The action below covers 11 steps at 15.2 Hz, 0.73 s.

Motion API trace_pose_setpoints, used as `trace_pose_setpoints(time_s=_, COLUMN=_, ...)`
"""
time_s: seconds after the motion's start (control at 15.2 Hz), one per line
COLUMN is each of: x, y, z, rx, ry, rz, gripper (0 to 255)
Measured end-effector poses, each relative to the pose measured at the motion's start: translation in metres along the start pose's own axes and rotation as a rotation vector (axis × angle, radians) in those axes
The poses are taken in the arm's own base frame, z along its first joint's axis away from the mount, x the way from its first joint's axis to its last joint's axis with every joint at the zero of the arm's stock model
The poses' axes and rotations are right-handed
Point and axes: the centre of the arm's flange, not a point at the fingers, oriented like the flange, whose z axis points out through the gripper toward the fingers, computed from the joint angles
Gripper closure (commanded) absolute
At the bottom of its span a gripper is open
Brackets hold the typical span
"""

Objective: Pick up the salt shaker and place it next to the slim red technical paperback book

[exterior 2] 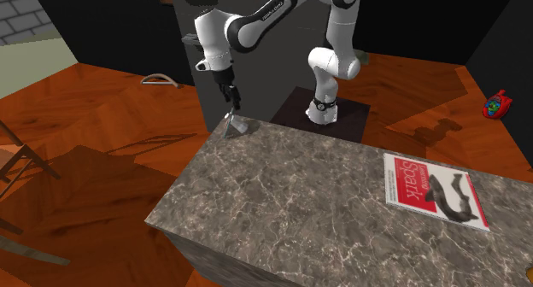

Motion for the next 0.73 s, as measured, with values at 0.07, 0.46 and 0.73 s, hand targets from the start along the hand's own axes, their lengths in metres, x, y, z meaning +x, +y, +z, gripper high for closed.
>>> trace_pose_setpoints(time_s=0.07, x=0.008, y=0.009, z=0.008, rx=0.011, ry=-0.008, rz=0.022, gripper=0)
trace_pose_setpoints(time_s=0.46, x=0.027, y=0.048, z=0.046, rx=0.048, ry=-0.037, rz=0.1, gripper=0)
trace_pose_setpoints(time_s=0.73, x=0.027, y=0.048, z=0.067, rx=0.049, ry=-0.038, rz=0.102, gripper=0)
